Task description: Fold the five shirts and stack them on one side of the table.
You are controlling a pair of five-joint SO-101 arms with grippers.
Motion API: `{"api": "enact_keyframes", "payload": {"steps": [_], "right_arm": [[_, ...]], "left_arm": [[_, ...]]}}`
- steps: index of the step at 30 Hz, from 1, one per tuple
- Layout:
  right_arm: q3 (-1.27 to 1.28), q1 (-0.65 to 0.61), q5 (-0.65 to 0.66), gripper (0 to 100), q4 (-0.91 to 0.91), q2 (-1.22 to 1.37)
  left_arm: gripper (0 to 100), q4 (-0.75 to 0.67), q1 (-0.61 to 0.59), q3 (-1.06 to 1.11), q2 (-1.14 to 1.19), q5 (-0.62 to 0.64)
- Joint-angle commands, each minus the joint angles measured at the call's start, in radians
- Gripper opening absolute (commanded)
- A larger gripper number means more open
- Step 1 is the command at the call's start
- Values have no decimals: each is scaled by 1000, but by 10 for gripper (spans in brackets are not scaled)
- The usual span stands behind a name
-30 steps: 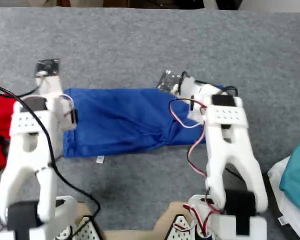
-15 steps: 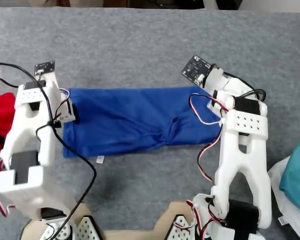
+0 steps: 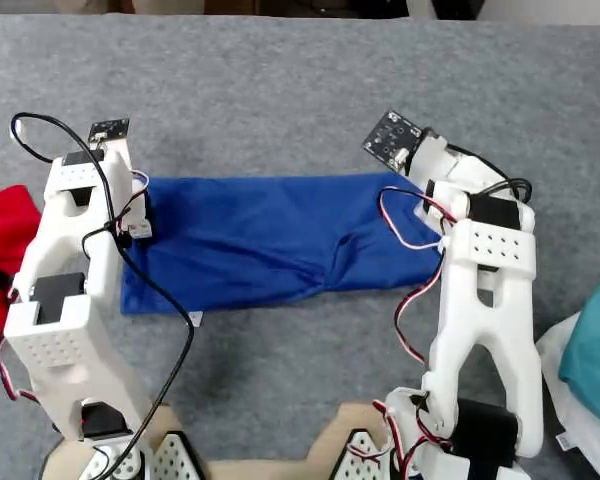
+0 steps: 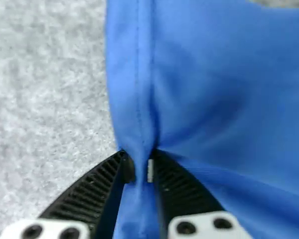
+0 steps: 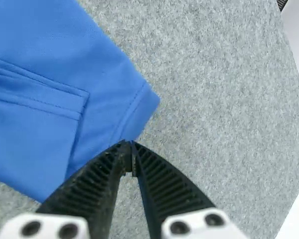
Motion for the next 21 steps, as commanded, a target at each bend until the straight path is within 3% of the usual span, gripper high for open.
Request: {"api": "enact_keyframes", "payload": {"steps": [1, 6, 13, 17, 21], "right_arm": [[-59, 33, -14, 6, -20, -81], [-59, 110, -38, 6, -75, -127], [-61, 236, -49, 8, -180, -128], [-81, 274, -49, 8, -189, -127], [-87, 306, -8, 8, -190, -125]], "left_arm": [[19, -11, -14, -11, 4, -8], [19, 3, -115, -81, 5, -5], [19, 233, -204, -408, 15, -8], [19, 345, -163, -575, 15, -8], [19, 417, -35, -644, 16, 0]]}}
